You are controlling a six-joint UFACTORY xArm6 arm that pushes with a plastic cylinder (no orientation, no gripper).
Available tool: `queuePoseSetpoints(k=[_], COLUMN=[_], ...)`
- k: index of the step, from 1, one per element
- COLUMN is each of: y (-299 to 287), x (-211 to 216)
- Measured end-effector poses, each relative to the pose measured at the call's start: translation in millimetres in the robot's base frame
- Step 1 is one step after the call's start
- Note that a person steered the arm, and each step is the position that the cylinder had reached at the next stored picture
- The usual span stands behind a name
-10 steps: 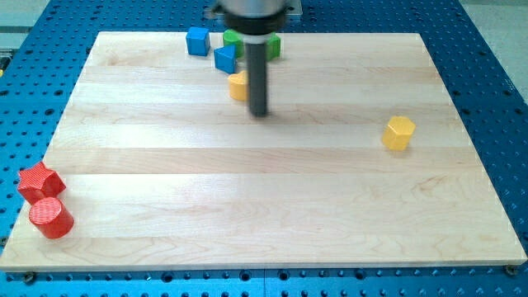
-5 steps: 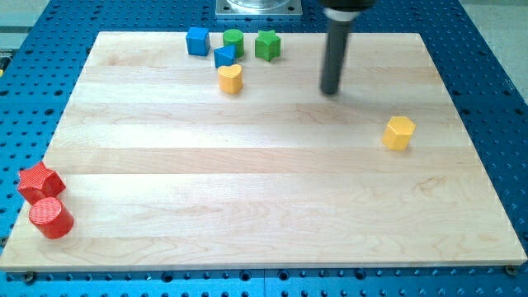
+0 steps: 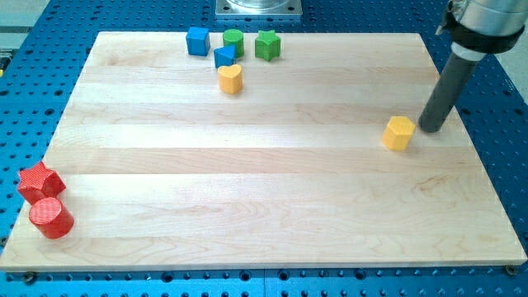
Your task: Move the hexagon to the bottom side of the heart
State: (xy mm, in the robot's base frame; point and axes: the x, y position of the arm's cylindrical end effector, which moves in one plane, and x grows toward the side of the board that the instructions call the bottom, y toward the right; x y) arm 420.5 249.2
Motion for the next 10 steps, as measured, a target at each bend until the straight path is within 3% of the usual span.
queuePoseSetpoints(k=[2,3,5,6,8,9,10], y=[-4.9,-61.6,-45.5,-92.0,-252.9,-248.1,-294.4], x=[14.3,13.5,30.3,48.5,4.1,13.7,40.8])
